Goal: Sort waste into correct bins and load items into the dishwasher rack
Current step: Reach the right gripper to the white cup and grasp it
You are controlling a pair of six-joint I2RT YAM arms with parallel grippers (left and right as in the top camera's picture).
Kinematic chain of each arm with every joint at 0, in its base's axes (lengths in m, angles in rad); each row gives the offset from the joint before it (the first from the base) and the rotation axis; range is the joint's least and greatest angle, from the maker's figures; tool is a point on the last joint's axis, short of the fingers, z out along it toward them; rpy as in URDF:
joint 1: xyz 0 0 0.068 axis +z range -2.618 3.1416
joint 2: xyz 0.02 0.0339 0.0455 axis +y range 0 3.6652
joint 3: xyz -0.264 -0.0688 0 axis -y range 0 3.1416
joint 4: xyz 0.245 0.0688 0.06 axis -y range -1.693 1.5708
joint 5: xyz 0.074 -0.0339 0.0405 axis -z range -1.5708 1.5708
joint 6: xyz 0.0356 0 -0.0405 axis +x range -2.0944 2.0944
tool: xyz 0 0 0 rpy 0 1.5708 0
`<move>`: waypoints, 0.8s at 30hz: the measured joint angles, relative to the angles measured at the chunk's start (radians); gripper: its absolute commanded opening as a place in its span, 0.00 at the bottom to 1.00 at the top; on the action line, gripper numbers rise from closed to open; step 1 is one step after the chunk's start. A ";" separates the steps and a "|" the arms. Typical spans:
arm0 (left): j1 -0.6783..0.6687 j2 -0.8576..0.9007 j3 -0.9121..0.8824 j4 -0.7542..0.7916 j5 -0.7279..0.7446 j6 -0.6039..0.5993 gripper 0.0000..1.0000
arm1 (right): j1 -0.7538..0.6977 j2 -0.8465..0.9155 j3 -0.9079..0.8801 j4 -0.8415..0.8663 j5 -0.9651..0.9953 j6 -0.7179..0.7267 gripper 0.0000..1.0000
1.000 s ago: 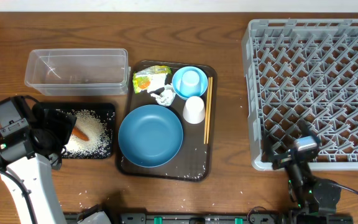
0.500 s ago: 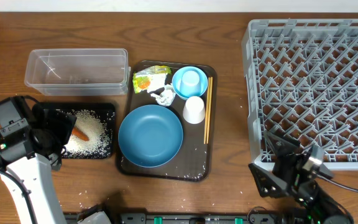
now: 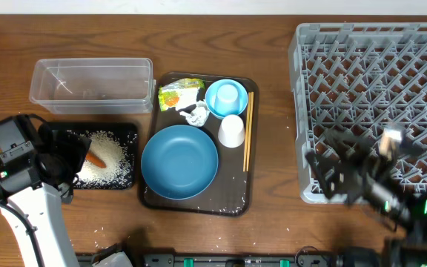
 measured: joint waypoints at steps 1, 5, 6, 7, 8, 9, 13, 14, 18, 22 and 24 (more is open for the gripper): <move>0.000 0.000 0.000 0.001 0.000 0.000 0.97 | 0.001 0.070 0.061 -0.078 -0.008 -0.048 0.99; 0.000 0.000 0.000 0.000 0.000 0.000 0.97 | 0.063 0.300 0.279 -0.356 0.036 -0.240 0.99; 0.000 0.000 0.000 0.000 0.000 0.000 0.97 | 0.105 0.351 0.336 -0.420 0.088 -0.278 0.99; 0.000 0.000 0.000 0.000 0.000 0.000 0.97 | 0.146 0.388 0.381 -0.461 0.132 -0.308 0.99; 0.000 0.000 0.000 0.000 0.000 0.000 0.97 | 0.198 0.425 0.427 -0.504 0.190 -0.335 0.99; 0.000 0.000 0.000 0.001 -0.001 0.000 0.97 | 0.238 0.447 0.460 -0.538 0.240 -0.348 0.99; 0.000 0.000 0.000 0.000 0.000 0.000 0.97 | 0.448 0.587 0.605 -0.701 0.468 -0.396 0.99; 0.000 0.000 0.000 0.000 0.000 0.000 0.97 | 0.493 0.629 0.633 -0.737 0.513 -0.403 0.99; 0.000 0.000 0.000 0.000 0.000 0.000 0.97 | 0.616 0.816 0.691 -0.785 0.649 -0.418 0.99; 0.000 0.000 0.000 0.000 0.000 0.000 0.97 | 0.677 0.978 0.693 -0.745 0.710 -0.416 0.99; 0.000 0.000 0.000 0.000 0.000 0.000 0.97 | 0.687 1.024 0.693 -0.706 0.729 -0.414 0.99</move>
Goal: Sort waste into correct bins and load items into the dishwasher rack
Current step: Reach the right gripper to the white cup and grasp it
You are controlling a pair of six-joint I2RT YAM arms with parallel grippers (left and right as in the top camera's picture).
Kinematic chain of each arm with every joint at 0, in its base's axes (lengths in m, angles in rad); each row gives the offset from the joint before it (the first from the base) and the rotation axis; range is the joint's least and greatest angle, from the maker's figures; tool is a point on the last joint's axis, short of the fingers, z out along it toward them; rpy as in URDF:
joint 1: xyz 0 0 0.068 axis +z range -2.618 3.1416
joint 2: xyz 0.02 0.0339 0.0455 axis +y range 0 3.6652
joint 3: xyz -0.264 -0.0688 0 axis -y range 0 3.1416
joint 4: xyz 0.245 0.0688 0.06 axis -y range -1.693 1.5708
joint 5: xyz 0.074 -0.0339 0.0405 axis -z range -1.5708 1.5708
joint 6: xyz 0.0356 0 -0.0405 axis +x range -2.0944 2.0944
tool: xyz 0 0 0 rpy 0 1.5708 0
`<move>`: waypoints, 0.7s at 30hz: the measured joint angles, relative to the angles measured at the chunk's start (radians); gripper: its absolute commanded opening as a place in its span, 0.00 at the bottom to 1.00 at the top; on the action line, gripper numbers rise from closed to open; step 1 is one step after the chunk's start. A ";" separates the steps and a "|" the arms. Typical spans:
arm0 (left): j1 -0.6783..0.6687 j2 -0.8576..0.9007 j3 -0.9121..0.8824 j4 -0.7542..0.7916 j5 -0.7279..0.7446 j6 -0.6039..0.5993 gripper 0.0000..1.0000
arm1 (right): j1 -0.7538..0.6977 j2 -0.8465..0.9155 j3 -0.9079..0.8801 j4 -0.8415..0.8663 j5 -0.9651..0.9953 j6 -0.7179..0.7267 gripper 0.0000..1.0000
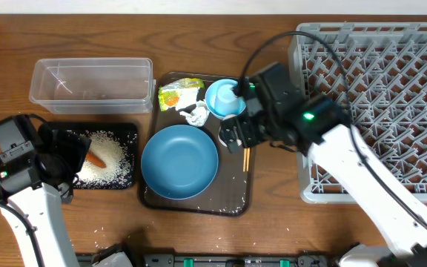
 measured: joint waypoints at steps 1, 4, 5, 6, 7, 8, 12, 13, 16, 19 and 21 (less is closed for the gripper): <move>0.000 0.000 0.000 0.000 0.000 0.000 0.97 | 0.002 0.019 0.000 0.014 0.011 0.000 0.99; 0.000 0.000 0.000 0.000 0.000 0.000 0.97 | 0.002 0.067 0.000 0.048 0.046 0.005 0.99; 0.000 0.000 0.000 0.000 0.000 0.000 0.97 | 0.002 0.087 0.000 0.057 0.064 0.012 0.99; 0.000 0.000 0.000 0.000 0.000 0.000 0.97 | 0.002 0.103 0.001 0.061 0.084 0.021 0.99; 0.000 0.000 0.000 0.000 0.000 0.000 0.97 | 0.002 0.126 0.001 0.065 0.111 0.034 0.99; 0.000 0.000 0.000 0.000 0.000 0.000 0.97 | 0.002 0.148 0.001 0.065 0.133 0.049 0.99; 0.000 0.000 0.000 0.000 0.000 0.000 0.97 | 0.002 0.236 0.001 0.071 0.190 0.087 0.99; 0.000 0.000 0.000 0.000 0.000 0.000 0.97 | 0.002 0.252 0.001 0.075 0.196 0.092 0.99; 0.000 0.000 0.000 0.000 0.000 0.000 0.97 | 0.002 0.294 0.001 0.095 0.201 0.103 0.99; 0.000 0.000 0.000 0.000 0.000 0.000 0.97 | 0.004 0.329 0.001 0.121 0.200 0.108 0.99; 0.000 0.000 0.000 0.000 0.000 0.000 0.97 | 0.008 0.353 0.001 0.140 0.199 0.113 0.99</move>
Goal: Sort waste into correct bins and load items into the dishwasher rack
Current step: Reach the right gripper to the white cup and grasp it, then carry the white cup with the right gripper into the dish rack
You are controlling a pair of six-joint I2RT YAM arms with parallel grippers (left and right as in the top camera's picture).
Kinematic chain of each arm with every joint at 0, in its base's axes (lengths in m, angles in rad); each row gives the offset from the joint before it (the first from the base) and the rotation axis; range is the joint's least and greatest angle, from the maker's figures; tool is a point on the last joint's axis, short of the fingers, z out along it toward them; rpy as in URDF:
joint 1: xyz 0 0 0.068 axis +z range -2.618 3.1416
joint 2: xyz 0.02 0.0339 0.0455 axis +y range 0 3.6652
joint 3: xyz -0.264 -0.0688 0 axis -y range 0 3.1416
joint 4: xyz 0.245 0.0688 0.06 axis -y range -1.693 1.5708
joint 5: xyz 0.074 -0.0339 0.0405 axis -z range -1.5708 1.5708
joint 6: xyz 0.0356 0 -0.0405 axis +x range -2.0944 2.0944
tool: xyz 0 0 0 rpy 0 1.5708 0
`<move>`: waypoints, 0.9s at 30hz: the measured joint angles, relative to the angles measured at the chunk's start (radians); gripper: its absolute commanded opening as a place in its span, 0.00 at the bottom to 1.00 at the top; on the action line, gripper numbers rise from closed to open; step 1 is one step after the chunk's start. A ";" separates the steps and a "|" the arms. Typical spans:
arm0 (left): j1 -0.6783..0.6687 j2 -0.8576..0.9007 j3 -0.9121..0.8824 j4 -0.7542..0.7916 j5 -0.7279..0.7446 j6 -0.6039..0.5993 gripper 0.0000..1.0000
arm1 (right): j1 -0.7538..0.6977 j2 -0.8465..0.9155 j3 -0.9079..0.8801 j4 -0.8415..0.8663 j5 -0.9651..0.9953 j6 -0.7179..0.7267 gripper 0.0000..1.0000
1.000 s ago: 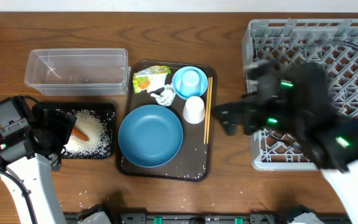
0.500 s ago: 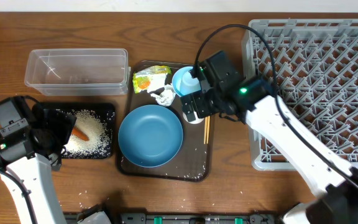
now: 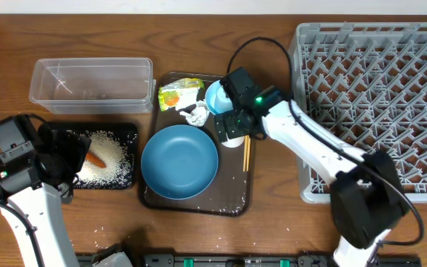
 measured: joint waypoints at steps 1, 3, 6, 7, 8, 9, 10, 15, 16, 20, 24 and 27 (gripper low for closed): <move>0.000 0.000 0.000 0.000 0.000 0.000 0.97 | 0.002 0.008 0.000 0.008 -0.001 0.001 0.99; 0.000 0.000 0.000 0.000 0.000 0.000 0.97 | 0.004 0.019 0.000 0.027 -0.007 0.005 0.99; 0.000 0.000 0.000 0.000 0.000 0.000 0.97 | 0.004 0.020 0.000 0.054 -0.010 0.011 0.93; 0.000 0.000 0.000 0.000 0.000 0.000 0.97 | 0.004 0.020 0.000 0.060 -0.011 0.015 0.93; 0.000 0.000 0.000 0.000 0.000 0.000 0.97 | 0.004 0.020 0.000 0.062 -0.010 0.016 0.94; 0.000 0.000 0.000 0.000 0.000 0.000 0.97 | 0.004 0.020 0.000 0.064 -0.010 0.017 0.93; 0.000 0.000 0.000 0.000 0.000 0.000 0.97 | 0.004 0.021 0.000 0.067 -0.010 0.018 0.92; 0.000 0.000 0.000 0.000 0.000 0.000 0.97 | 0.004 0.024 0.000 0.078 -0.009 0.020 0.88; 0.000 0.000 0.000 0.000 0.000 0.000 0.97 | 0.004 0.027 0.000 0.079 -0.010 0.020 0.87; 0.000 0.000 0.000 0.000 0.000 0.000 0.97 | 0.005 0.043 0.000 0.078 -0.009 0.026 0.77; 0.000 0.000 0.000 0.000 0.000 0.000 0.97 | 0.017 0.053 0.000 0.078 -0.010 0.032 0.71; 0.000 0.000 0.000 0.000 0.000 0.000 0.97 | 0.024 0.054 0.000 0.078 -0.010 0.034 0.67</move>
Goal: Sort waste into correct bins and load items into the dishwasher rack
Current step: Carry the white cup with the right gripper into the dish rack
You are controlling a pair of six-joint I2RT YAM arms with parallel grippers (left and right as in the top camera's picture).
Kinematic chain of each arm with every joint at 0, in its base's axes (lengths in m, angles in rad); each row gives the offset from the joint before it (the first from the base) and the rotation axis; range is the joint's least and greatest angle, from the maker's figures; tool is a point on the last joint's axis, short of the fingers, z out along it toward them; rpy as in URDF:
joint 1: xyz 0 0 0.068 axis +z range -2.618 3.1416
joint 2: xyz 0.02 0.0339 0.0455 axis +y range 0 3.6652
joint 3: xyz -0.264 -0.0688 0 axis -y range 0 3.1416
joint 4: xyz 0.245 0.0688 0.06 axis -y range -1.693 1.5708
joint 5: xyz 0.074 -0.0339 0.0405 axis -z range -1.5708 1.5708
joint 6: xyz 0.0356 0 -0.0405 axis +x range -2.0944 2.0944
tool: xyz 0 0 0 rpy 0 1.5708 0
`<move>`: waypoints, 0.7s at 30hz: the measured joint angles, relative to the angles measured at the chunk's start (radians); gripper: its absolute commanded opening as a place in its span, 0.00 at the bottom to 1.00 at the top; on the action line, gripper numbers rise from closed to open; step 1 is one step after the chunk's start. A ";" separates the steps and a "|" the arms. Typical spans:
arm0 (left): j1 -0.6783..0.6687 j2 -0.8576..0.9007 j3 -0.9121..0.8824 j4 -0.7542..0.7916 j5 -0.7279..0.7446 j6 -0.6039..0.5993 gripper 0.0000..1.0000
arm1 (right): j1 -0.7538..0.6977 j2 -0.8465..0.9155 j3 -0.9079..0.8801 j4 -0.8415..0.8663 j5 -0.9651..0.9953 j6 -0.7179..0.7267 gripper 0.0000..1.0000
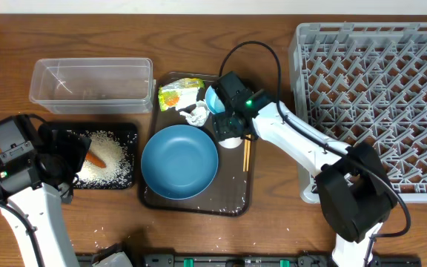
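A dark tray [237, 200] holds a blue plate [179, 162], a light blue bowl [213, 99], a white cup [230, 140], chopsticks [247, 154], a green wrapper [178, 95] and a crumpled tissue [196, 113]. My right gripper [227, 124] hangs right over the white cup and hides most of it and part of the bowl. Whether its fingers are closed on the cup does not show. My left gripper [59, 157] sits at the left edge of the black bin [127, 132], and its fingers are too dark to read. The grey dishwasher rack [376, 104] stands at the right.
A clear plastic bin [91, 80] stands at the back left. The black bin below it holds rice and an orange carrot piece [95, 159]. Rice grains lie scattered on the tray and on the table in front.
My right gripper has shifted slightly left and sits closer over the white cup, hiding more of it. The left arm and everything on the tray stay where they were.
My right arm was first a blur over the rack's front left corner. Then it reached over the tray's right side by the bowl and cup. After that it was above the white cup, and now it covers the cup. The left arm never moved.
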 measured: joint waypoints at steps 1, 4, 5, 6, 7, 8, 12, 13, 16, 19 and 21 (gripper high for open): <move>0.000 0.000 0.000 0.000 0.000 0.000 0.97 | 0.002 0.000 0.000 -0.001 0.000 0.001 0.65; 0.000 0.000 0.000 0.000 0.000 0.000 0.97 | 0.003 0.000 0.005 -0.013 0.001 -0.001 0.57; 0.000 0.000 0.000 0.000 0.000 0.000 0.97 | 0.003 -0.001 0.010 -0.020 0.002 0.002 0.57; 0.000 0.000 0.000 0.000 0.000 0.000 0.97 | 0.003 -0.002 0.017 -0.029 0.002 0.002 0.57; 0.000 0.000 0.000 0.000 0.000 0.000 0.97 | 0.003 -0.004 0.024 -0.040 0.003 0.001 0.57; 0.000 0.000 0.000 0.000 0.000 0.000 0.97 | 0.003 -0.007 0.033 -0.056 0.002 0.001 0.58; 0.000 0.000 0.000 0.000 0.000 0.000 0.97 | -0.004 -0.050 0.093 -0.135 0.000 -0.001 0.57; 0.000 0.000 0.000 0.000 0.000 0.000 0.97 | -0.008 -0.067 0.108 -0.150 -0.001 -0.003 0.57; 0.000 0.000 0.000 0.000 0.000 0.000 0.97 | -0.035 -0.147 0.172 -0.199 0.000 -0.023 0.59; 0.000 0.000 0.000 0.000 0.000 0.000 0.97 | -0.090 -0.252 0.233 -0.227 0.006 -0.047 0.59; 0.000 0.000 0.000 0.000 0.000 0.000 0.97 | -0.151 -0.327 0.266 -0.245 0.018 -0.059 0.61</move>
